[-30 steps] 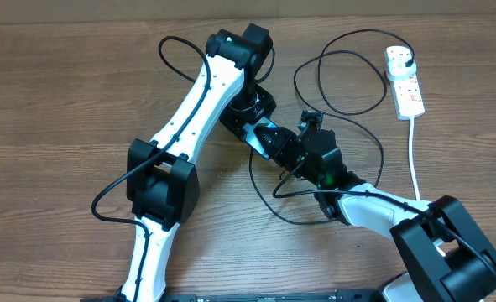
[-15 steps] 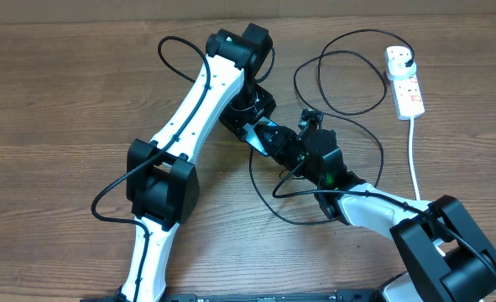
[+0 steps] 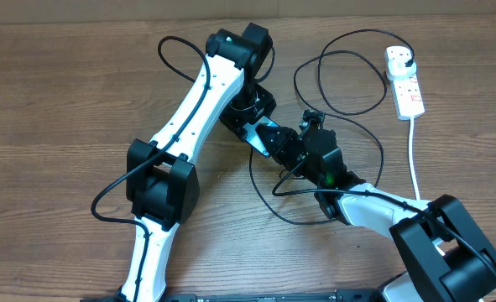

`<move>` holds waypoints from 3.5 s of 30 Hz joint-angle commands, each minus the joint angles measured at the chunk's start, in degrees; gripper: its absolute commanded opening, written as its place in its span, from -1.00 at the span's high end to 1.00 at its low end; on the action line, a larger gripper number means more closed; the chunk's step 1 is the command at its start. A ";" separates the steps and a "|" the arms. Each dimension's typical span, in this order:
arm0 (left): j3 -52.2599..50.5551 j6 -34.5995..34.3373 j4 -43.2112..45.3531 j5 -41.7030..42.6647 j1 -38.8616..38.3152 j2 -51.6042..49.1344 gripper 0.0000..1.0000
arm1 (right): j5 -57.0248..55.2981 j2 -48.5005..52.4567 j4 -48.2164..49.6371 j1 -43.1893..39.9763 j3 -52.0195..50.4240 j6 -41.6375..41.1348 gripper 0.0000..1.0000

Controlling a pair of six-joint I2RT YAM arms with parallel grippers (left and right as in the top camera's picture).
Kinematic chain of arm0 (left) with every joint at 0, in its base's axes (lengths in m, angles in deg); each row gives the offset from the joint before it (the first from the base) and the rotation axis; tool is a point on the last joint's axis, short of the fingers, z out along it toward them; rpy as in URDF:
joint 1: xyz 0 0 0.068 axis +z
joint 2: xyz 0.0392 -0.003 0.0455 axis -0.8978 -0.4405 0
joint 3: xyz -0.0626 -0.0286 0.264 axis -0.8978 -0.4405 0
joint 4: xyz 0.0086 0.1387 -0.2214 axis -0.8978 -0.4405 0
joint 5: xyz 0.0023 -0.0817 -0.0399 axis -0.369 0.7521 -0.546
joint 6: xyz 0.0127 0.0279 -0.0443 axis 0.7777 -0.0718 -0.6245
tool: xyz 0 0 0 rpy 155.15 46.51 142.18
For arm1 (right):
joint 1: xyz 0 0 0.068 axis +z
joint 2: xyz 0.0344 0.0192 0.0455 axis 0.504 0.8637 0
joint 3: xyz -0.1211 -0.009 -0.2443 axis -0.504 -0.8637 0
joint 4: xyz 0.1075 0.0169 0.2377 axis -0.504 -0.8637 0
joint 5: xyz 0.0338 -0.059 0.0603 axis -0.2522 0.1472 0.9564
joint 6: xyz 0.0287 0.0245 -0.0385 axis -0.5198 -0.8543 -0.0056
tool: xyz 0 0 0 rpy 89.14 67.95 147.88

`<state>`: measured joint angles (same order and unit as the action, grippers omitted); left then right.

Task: Plug charger to phone and switch on socket

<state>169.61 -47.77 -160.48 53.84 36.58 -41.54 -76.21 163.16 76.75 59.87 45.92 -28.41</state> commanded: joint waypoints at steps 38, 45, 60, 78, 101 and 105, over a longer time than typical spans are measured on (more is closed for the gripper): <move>1.16 44.52 6.93 18.08 15.43 0.63 0.71 | -9.75 -0.15 -0.59 -2.32 0.85 -8.98 0.93; 1.16 44.44 9.29 20.70 15.15 0.63 0.31 | -11.54 -0.15 -0.20 -3.48 5.77 -15.30 0.93; 1.16 40.24 19.12 32.00 14.16 0.63 0.25 | -16.59 -0.15 -3.19 -3.54 11.65 -32.85 0.93; 1.16 36.89 26.84 29.51 9.05 0.63 0.43 | -10.36 -0.15 2.49 -3.54 11.72 -44.02 0.93; 1.16 31.34 36.35 24.96 7.48 0.63 0.70 | 8.74 -0.15 4.79 -2.80 11.72 -43.56 0.93; 1.16 30.97 38.40 25.00 7.32 0.63 0.78 | 8.85 -0.15 6.03 -1.18 11.72 -43.58 0.92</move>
<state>170.18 -19.72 -124.96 81.64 46.09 -41.52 -84.86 163.73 81.04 53.16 55.61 -75.36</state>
